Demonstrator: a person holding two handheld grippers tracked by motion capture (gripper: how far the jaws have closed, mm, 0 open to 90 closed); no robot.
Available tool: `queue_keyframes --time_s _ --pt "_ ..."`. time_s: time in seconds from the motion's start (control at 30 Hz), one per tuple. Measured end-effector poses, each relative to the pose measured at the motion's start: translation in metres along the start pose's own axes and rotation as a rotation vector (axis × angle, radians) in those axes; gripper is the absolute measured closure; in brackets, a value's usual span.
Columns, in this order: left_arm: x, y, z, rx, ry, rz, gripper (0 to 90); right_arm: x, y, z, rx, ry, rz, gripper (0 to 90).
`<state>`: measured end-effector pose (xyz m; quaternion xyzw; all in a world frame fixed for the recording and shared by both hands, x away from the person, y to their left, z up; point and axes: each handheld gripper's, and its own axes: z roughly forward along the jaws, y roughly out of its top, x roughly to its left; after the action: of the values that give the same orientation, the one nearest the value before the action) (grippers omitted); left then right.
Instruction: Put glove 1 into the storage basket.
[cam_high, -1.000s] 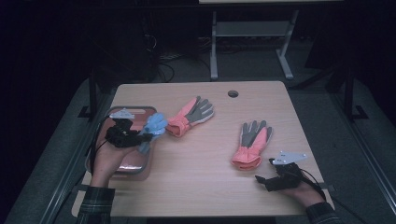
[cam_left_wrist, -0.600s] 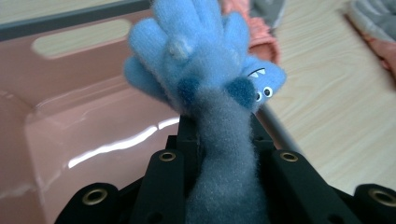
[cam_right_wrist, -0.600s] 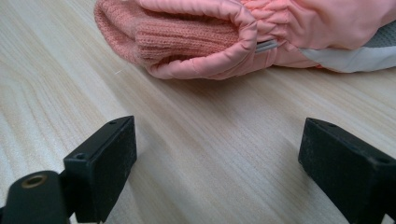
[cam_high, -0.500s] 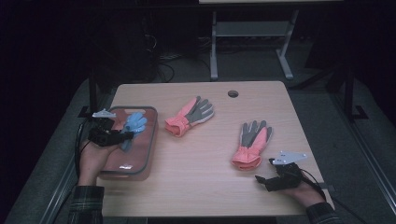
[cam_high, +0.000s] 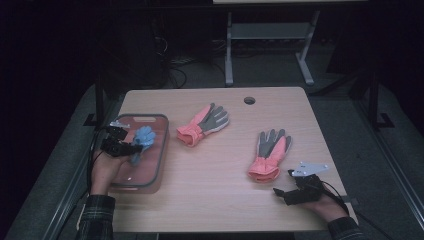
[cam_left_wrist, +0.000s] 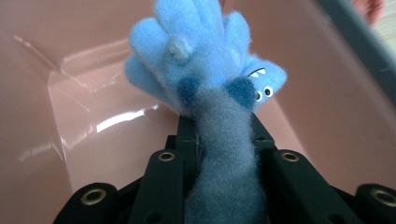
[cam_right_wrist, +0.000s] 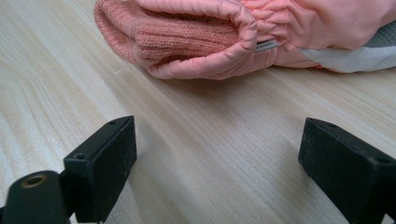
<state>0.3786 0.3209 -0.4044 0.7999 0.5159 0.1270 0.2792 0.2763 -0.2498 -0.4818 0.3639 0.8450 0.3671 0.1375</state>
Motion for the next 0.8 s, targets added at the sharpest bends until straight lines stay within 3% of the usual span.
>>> queue_keyframes --time_s 0.3,0.47,0.63,0.8 --pt "0.004 -0.003 0.019 0.094 0.004 -0.026 68.1 0.000 0.000 0.000 0.000 0.000 0.001 11.0" --pt "0.006 -0.006 0.027 0.141 0.006 -0.015 51.6 0.000 0.000 0.000 0.000 0.000 0.001 11.0" --pt "0.004 -0.006 0.031 0.143 0.030 -0.001 26.8 0.000 0.000 0.000 0.000 0.001 0.000 11.0" --pt "0.002 -0.003 0.022 0.081 0.029 -0.001 17.4 0.000 0.000 0.000 0.000 0.001 0.001 11.1"
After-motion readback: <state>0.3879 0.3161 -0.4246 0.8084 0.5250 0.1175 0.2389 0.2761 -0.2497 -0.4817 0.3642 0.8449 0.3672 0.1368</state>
